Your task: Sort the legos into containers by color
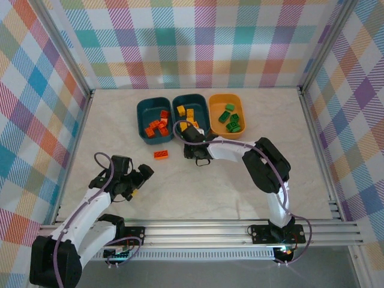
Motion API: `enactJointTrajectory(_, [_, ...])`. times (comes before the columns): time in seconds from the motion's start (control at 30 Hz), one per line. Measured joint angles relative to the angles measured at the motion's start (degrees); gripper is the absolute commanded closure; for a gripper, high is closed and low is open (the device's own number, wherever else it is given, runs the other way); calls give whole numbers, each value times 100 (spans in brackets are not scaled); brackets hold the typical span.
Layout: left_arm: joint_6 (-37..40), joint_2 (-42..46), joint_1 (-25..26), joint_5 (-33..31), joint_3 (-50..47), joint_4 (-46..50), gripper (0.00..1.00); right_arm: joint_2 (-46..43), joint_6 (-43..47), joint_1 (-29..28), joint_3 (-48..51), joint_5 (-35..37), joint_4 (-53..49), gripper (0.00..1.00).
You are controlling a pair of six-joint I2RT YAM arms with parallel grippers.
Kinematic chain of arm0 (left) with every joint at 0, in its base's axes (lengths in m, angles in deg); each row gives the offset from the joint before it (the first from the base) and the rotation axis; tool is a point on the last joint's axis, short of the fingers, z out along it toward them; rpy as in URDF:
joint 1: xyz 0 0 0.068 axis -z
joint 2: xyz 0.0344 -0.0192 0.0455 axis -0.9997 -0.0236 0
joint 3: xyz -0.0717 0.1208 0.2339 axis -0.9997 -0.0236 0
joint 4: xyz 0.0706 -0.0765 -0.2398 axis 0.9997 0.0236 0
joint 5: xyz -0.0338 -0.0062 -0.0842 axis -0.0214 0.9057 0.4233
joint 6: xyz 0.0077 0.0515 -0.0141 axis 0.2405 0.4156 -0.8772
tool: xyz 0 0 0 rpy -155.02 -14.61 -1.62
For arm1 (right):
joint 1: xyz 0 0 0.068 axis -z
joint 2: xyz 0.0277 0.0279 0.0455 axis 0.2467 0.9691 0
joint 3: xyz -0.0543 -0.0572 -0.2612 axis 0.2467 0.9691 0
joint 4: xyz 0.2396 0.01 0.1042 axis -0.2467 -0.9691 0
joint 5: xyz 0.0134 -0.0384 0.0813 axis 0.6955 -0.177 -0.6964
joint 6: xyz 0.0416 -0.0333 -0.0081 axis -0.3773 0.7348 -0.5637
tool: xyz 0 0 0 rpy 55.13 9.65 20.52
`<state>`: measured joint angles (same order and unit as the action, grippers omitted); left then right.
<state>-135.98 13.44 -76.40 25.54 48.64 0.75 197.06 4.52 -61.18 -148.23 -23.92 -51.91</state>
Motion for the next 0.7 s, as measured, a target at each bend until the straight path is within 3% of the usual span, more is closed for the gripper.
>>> enactJointTrajectory(0.23, [2, 35, 0, -24, 0, 39, 0, -155, 37, -24, 120, -4, 2, 73])
enactJointTrajectory(0.47, [2, 2, 0, -22, 0, 107, 0, -944, 179, -33, 466, 55, -9, 74])
enactJointTrajectory(0.6, [2, -179, 0, 33, 2, 70, 0, -1373, 365, 184, 466, 37, 4, 74])
enactJointTrajectory(0.7, [28, -426, 0, 195, 33, -39, 0, -1517, 603, 699, 422, -4, -15, 74])
